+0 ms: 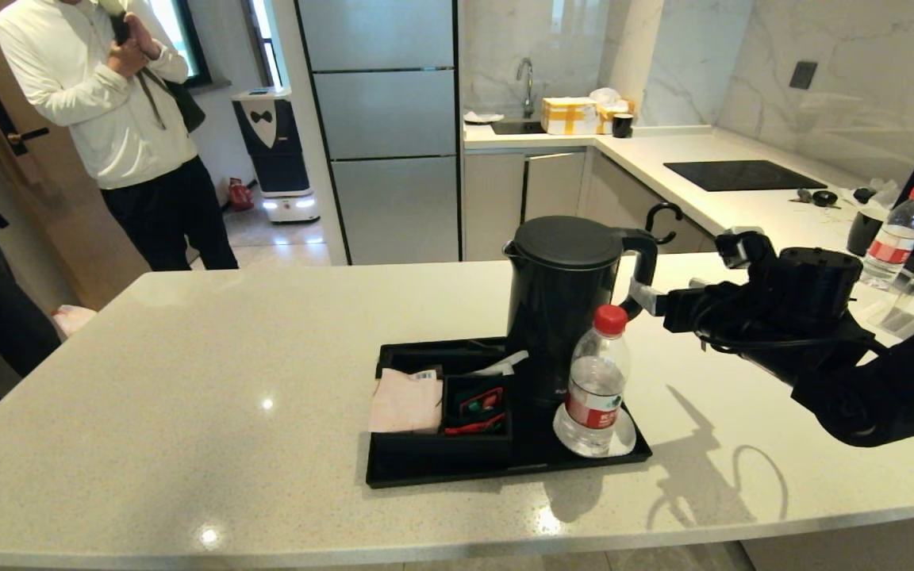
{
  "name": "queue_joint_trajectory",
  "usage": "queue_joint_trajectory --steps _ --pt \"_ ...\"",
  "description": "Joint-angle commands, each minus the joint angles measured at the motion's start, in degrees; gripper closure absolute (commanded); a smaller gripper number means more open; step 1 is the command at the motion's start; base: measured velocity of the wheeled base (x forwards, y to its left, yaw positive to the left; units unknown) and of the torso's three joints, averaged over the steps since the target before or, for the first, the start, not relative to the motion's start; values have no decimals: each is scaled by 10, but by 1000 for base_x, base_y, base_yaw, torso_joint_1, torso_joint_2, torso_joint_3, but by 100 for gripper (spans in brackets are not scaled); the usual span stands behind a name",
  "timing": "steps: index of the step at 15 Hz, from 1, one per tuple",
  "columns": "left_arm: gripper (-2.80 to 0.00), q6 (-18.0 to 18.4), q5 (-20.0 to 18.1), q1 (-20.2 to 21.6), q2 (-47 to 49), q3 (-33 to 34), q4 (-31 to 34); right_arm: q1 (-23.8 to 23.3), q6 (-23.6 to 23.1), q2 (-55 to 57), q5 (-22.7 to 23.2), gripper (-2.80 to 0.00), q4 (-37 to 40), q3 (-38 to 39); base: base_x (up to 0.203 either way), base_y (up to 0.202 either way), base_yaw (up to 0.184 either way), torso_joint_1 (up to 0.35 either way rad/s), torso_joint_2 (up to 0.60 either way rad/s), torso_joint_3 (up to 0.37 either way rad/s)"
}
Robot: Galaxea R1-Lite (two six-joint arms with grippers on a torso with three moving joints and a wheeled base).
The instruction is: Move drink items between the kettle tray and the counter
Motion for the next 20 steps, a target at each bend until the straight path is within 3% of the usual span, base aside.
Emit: queue_joint_trajectory --steps 1,7,11,12,20 --pt "0 0 0 0 1 0 0 0 1 -43 1 -280 0 17 0 0 0 0 0 0" --pt "0 0 0 0 1 0 0 -4 2 -146 -8 -280 48 53 0 0 0 0 0 0" --pt "0 0 0 0 1 0 1 -44 2 -338 -43 -280 212 63 0 0 0 0 0 0" --pt "0 0 0 0 1 0 1 -51 2 -384 -49 0 267 63 0 0 0 0 0 0" --pt "0 0 0 0 1 0 1 -61 0 -699 -182 0 670 15 0 0 0 0 0 0"
